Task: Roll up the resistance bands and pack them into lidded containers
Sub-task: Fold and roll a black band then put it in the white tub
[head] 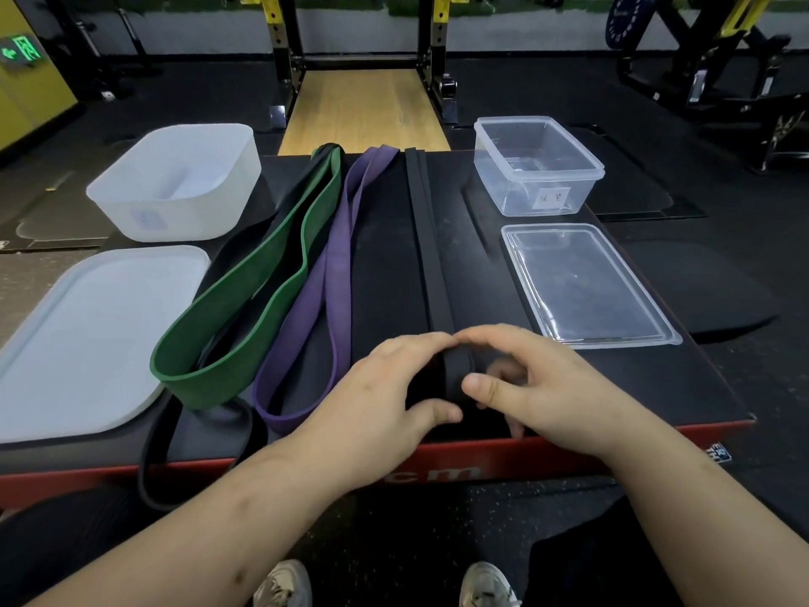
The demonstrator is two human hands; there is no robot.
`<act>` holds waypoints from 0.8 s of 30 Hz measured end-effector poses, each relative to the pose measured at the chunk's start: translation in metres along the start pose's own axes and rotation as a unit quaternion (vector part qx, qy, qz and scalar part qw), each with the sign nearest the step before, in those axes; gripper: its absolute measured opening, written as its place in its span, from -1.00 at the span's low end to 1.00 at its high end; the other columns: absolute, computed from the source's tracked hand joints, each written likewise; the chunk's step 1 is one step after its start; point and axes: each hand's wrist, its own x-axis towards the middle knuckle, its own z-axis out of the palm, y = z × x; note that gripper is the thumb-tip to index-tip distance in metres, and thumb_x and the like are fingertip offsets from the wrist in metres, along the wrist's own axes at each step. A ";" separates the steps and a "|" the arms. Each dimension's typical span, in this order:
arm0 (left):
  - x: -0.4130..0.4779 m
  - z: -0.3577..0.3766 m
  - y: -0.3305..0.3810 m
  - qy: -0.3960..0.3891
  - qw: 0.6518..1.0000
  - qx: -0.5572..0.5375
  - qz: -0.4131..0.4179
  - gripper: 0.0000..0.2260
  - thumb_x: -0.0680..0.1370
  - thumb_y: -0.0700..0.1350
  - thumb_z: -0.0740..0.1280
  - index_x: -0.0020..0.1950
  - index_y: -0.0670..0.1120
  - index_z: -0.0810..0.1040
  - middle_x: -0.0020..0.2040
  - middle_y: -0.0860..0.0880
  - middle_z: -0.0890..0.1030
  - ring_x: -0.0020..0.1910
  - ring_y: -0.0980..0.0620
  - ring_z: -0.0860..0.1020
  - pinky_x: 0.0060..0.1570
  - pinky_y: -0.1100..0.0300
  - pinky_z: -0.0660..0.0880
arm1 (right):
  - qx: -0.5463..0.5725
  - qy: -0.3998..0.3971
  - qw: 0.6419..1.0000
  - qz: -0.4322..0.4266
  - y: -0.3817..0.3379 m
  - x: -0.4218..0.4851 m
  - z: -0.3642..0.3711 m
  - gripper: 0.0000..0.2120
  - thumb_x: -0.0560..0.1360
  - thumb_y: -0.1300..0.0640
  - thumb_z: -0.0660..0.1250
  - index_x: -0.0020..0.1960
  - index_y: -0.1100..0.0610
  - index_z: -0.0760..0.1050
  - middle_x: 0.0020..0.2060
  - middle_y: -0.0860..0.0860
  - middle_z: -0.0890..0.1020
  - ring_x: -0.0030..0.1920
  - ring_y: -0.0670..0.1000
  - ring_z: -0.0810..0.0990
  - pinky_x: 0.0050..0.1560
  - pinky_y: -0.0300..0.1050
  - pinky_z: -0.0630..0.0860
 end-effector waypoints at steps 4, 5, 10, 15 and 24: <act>0.003 0.002 -0.001 0.008 1.000 -0.001 0.001 -0.39 0.54 0.14 0.43 0.55 0.21 0.28 0.41 0.27 0.37 0.38 0.28 0.33 0.36 0.30 0.33 | -0.009 -0.004 1.000 0.011 0.000 0.002 0.000 -0.57 0.53 -0.06 0.48 0.35 -0.28 0.46 -0.36 -0.10 0.64 -0.44 -0.02 0.61 -0.23 -0.12 0.55; 0.002 0.003 -0.001 0.009 1.000 -0.003 -0.002 -0.37 0.53 0.14 0.44 0.54 0.22 0.26 0.41 0.28 0.36 0.38 0.29 0.32 0.35 0.32 0.32 | -0.012 -0.001 1.000 0.017 -0.001 0.004 0.001 -0.58 0.54 -0.07 0.47 0.36 -0.28 0.47 -0.35 -0.09 0.66 -0.45 0.00 0.62 -0.23 -0.09 0.57; 0.005 0.003 -0.005 0.017 1.000 0.008 -0.008 -0.40 0.54 0.09 0.45 0.51 0.28 0.28 0.34 0.28 0.42 0.33 0.32 0.34 0.28 0.40 0.28 | -0.002 0.022 1.000 0.009 -0.003 0.004 0.004 -0.53 0.52 -0.03 0.50 0.38 -0.26 0.48 -0.11 -0.11 0.64 -0.42 -0.01 0.64 -0.21 -0.03 0.65; 0.009 0.007 -0.006 0.015 1.000 0.002 -0.020 -0.34 0.58 0.15 0.38 0.59 0.26 0.13 0.41 0.31 0.29 0.44 0.33 0.18 0.20 0.57 0.10 | -0.021 0.018 0.999 0.032 -0.005 0.010 0.004 -0.54 0.55 -0.04 0.46 0.36 -0.37 0.42 -0.30 -0.09 0.71 -0.47 -0.02 0.61 -0.27 -0.11 0.62; 0.018 0.002 -0.008 0.014 0.999 0.027 -0.025 -0.38 0.60 0.16 0.34 0.59 0.21 0.14 0.26 0.24 0.32 0.31 0.29 0.24 0.13 0.70 0.06 | -0.035 0.030 0.999 0.028 -0.003 0.016 0.003 -0.46 0.52 -0.06 0.49 0.39 -0.42 0.39 -0.14 -0.15 0.68 -0.42 0.07 0.67 -0.28 -0.06 0.64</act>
